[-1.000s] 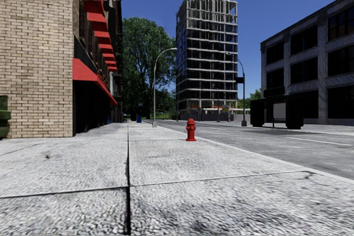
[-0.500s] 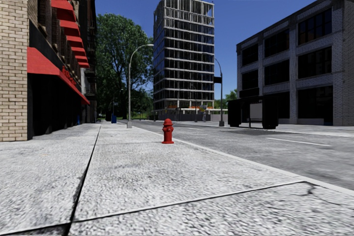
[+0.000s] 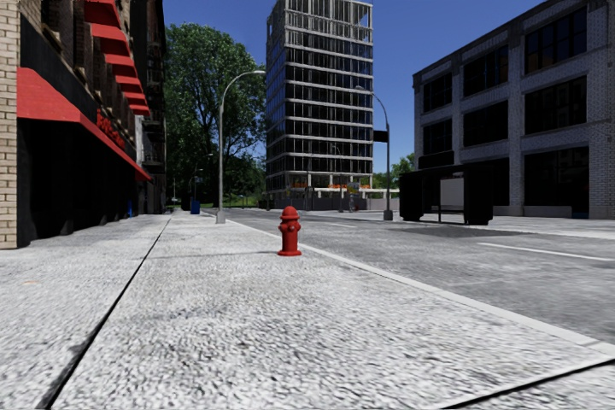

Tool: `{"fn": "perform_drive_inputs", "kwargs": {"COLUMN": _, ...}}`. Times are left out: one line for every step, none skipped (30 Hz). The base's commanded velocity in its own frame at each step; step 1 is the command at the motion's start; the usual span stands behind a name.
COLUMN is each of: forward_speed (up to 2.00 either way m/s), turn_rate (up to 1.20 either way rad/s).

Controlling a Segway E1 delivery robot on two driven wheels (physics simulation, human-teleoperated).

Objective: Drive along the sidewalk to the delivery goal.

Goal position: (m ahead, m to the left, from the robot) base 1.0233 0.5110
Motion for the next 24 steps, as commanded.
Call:
{"fn": "perform_drive_inputs", "kwargs": {"forward_speed": 1.28, "turn_rate": 0.0}}
{"fn": "perform_drive_inputs", "kwargs": {"forward_speed": 1.18, "turn_rate": 0.08}}
{"fn": "perform_drive_inputs", "kwargs": {"forward_speed": 1.07, "turn_rate": 0.11}}
{"fn": "perform_drive_inputs", "kwargs": {"forward_speed": 1.07, "turn_rate": 0.11}}
{"fn": "perform_drive_inputs", "kwargs": {"forward_speed": 1.04, "turn_rate": 0.12}}
{"fn": "perform_drive_inputs", "kwargs": {"forward_speed": 1.01, "turn_rate": 0.12}}
{"fn": "perform_drive_inputs", "kwargs": {"forward_speed": 1.0, "turn_rate": 0.13}}
{"fn": "perform_drive_inputs", "kwargs": {"forward_speed": 1.0, "turn_rate": 0.13}}
{"fn": "perform_drive_inputs", "kwargs": {"forward_speed": 1.0, "turn_rate": 0.18}}
{"fn": "perform_drive_inputs", "kwargs": {"forward_speed": 0.99, "turn_rate": 0.25}}
{"fn": "perform_drive_inputs", "kwargs": {"forward_speed": 0.99, "turn_rate": 0.3}}
{"fn": "perform_drive_inputs", "kwargs": {"forward_speed": 0.99, "turn_rate": 0.3}}
{"fn": "perform_drive_inputs", "kwargs": {"forward_speed": 0.99, "turn_rate": 0.35}}
{"fn": "perform_drive_inputs", "kwargs": {"forward_speed": 0.99, "turn_rate": 0.39}}
{"fn": "perform_drive_inputs", "kwargs": {"forward_speed": 0.99, "turn_rate": 0.41}}
{"fn": "perform_drive_inputs", "kwargs": {"forward_speed": 0.99, "turn_rate": 0.41}}
{"fn": "perform_drive_inputs", "kwargs": {"forward_speed": 0.99, "turn_rate": 0.41}}
{"fn": "perform_drive_inputs", "kwargs": {"forward_speed": 0.99, "turn_rate": 0.41}}
{"fn": "perform_drive_inputs", "kwargs": {"forward_speed": 0.99, "turn_rate": 0.41}}
{"fn": "perform_drive_inputs", "kwargs": {"forward_speed": 0.99, "turn_rate": 0.41}}
{"fn": "perform_drive_inputs", "kwargs": {"forward_speed": 0.99, "turn_rate": 0.41}}
{"fn": "perform_drive_inputs", "kwargs": {"forward_speed": 0.98, "turn_rate": 0.41}}
{"fn": "perform_drive_inputs", "kwargs": {"forward_speed": 0.98, "turn_rate": 0.41}}
{"fn": "perform_drive_inputs", "kwargs": {"forward_speed": 0.9, "turn_rate": 0.41}}
